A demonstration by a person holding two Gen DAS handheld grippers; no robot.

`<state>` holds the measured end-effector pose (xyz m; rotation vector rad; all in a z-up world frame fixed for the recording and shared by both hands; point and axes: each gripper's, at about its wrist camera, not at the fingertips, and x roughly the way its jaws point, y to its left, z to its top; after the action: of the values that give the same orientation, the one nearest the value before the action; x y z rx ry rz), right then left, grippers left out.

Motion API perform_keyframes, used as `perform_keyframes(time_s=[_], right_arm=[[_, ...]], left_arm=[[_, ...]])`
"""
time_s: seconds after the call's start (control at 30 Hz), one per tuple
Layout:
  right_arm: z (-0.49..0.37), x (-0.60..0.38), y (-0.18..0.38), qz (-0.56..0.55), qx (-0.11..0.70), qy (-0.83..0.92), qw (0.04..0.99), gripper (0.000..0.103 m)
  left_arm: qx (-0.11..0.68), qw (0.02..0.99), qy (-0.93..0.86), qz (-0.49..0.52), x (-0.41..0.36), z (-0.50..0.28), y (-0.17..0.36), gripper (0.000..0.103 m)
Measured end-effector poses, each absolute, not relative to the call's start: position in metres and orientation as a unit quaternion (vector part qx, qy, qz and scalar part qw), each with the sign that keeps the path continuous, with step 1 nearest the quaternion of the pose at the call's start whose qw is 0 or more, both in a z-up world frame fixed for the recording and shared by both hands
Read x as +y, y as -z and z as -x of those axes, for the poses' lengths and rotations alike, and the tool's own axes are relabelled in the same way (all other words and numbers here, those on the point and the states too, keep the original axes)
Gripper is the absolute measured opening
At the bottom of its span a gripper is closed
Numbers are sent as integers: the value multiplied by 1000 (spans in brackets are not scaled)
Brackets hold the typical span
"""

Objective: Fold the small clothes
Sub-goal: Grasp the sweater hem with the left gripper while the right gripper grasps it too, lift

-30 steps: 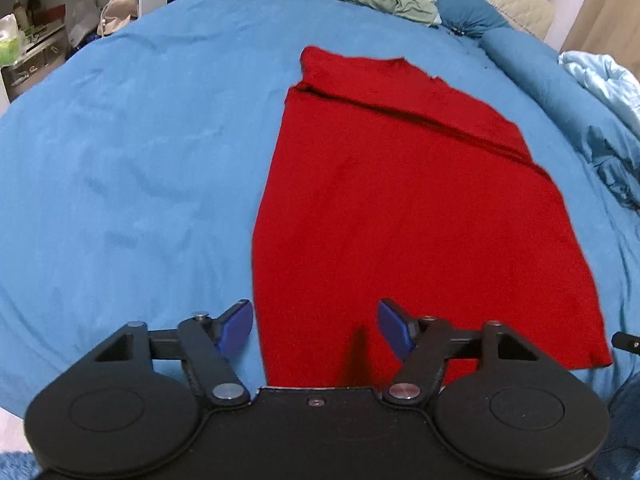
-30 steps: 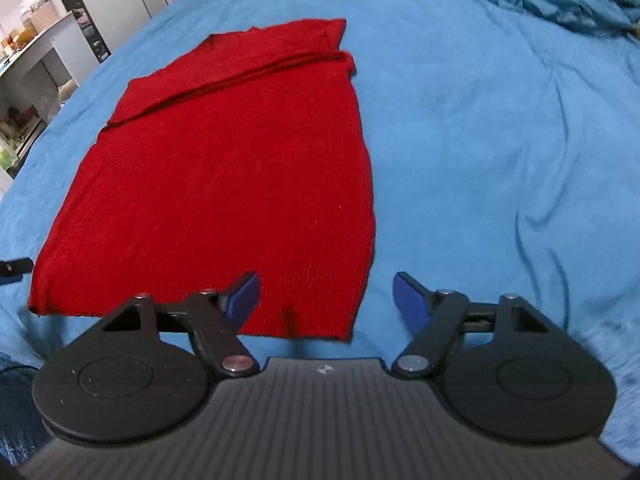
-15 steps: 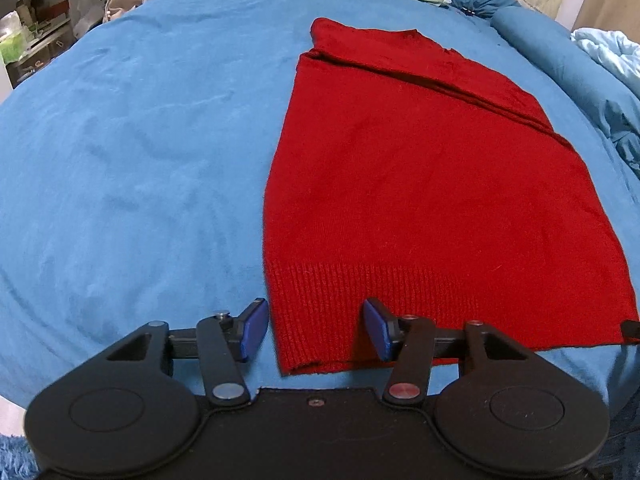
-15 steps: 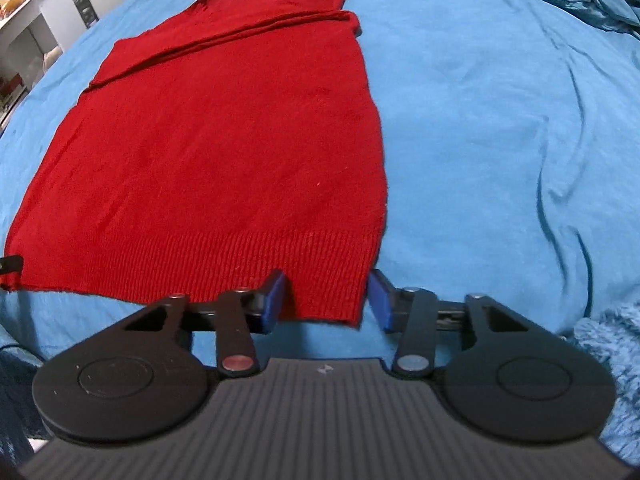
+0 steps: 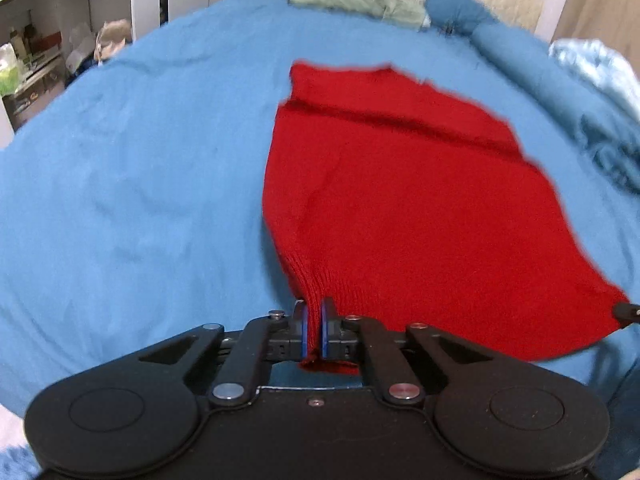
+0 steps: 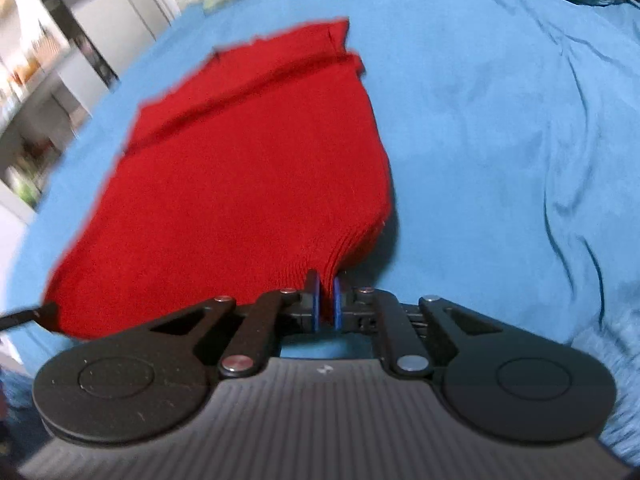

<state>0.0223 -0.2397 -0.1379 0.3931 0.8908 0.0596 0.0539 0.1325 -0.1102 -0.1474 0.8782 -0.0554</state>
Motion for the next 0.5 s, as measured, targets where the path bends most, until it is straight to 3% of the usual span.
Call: perform_keyframes(time_s=[0.23, 0.5], right_arm=[[-81, -269, 65, -253, 342, -82, 901, 21], [-268, -279, 10, -251, 283, -82, 922, 21]], left_arm=[[343, 931, 52, 116, 147, -118, 38, 6], [289, 950, 27, 114, 140, -312, 5, 6]])
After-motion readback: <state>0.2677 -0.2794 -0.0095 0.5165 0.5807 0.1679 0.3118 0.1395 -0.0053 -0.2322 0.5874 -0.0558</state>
